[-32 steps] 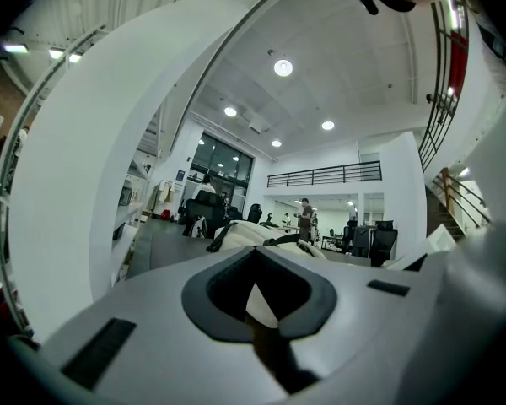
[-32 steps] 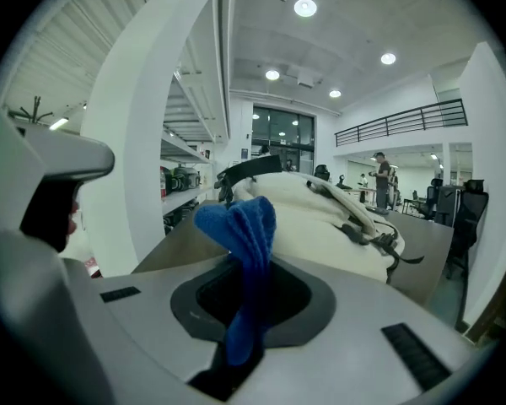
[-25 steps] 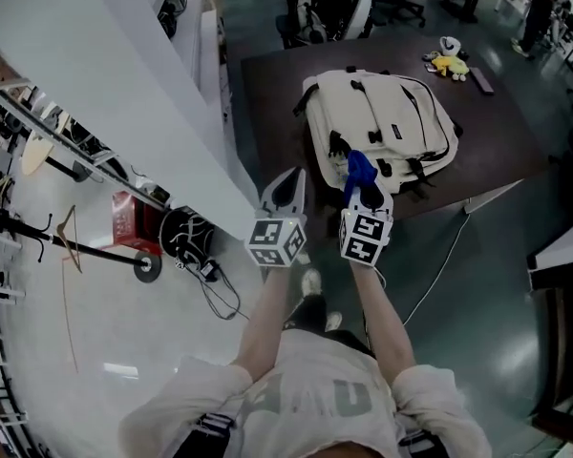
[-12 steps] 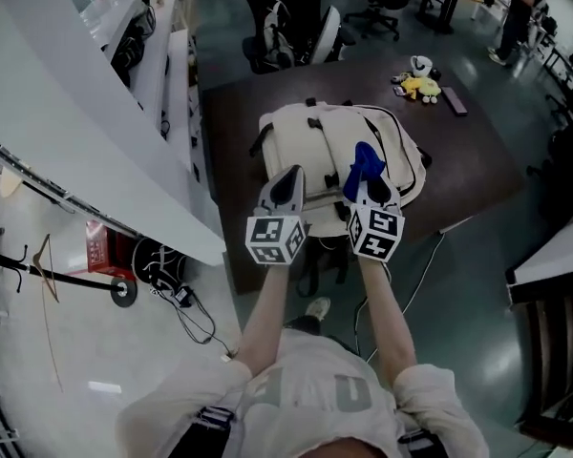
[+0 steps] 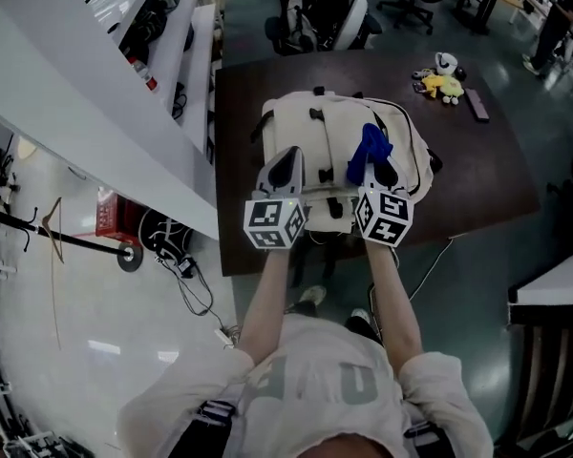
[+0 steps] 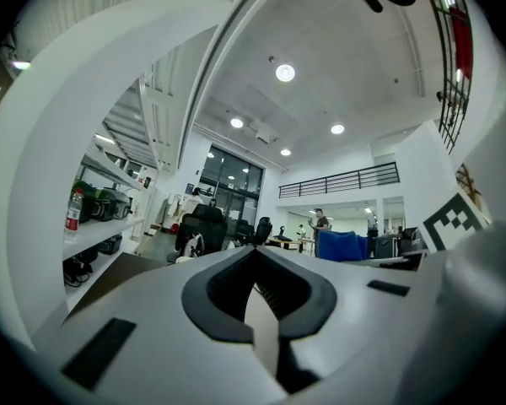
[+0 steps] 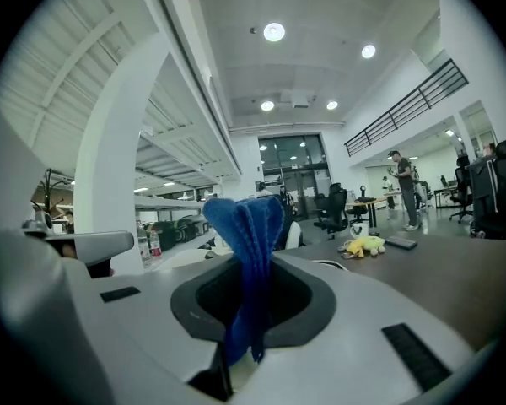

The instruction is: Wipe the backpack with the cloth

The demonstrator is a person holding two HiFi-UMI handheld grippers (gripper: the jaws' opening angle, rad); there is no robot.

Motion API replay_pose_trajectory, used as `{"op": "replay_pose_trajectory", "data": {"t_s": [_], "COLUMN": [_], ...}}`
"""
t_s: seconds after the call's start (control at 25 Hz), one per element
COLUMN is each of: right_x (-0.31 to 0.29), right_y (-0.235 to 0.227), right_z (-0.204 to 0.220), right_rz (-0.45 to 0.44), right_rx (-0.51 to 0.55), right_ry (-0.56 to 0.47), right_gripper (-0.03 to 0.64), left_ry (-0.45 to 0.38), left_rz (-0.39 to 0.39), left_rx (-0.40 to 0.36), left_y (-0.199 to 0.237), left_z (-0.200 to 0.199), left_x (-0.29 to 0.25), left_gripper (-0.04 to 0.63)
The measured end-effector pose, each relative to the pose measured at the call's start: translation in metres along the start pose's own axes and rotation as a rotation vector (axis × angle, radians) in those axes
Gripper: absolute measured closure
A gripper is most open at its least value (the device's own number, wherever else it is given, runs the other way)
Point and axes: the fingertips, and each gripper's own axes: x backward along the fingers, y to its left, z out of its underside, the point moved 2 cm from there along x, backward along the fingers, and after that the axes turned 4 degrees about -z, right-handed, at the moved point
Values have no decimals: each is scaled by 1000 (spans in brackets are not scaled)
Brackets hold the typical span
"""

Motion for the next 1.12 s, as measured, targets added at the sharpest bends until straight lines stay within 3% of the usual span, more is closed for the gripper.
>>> {"op": "replay_pose_trajectory", "data": {"t_s": [0.2, 0.36, 0.6, 0.72, 0.96, 1.12], "right_x": [28, 43, 14, -15, -79, -116], "right_y": [-12, -16, 18, 36, 55, 70], "right_z": [-3, -22, -57, -67, -70, -78], "right_rz": [-153, -280, -432, -449, -400, -419], "right_rx": [19, 95, 177, 225, 222, 316], "right_ry": [9, 8, -20, -37, -29, -17], "right_gripper": [575, 575, 575, 575, 575, 575], "left_ry": [-43, -40, -60, -76, -75, -63], "left_rz": [-128, -205, -294, -313, -324, -317], "left_rx": [-13, -56, -91, -93, -56, -42], "left_y": [-35, -68, -54, -25, 37, 59], "left_z": [-5, -10, -27, -32, -32, -32], "left_x": [34, 58, 81, 80, 63, 43], "left_gripper": [592, 592, 592, 592, 592, 592]}}
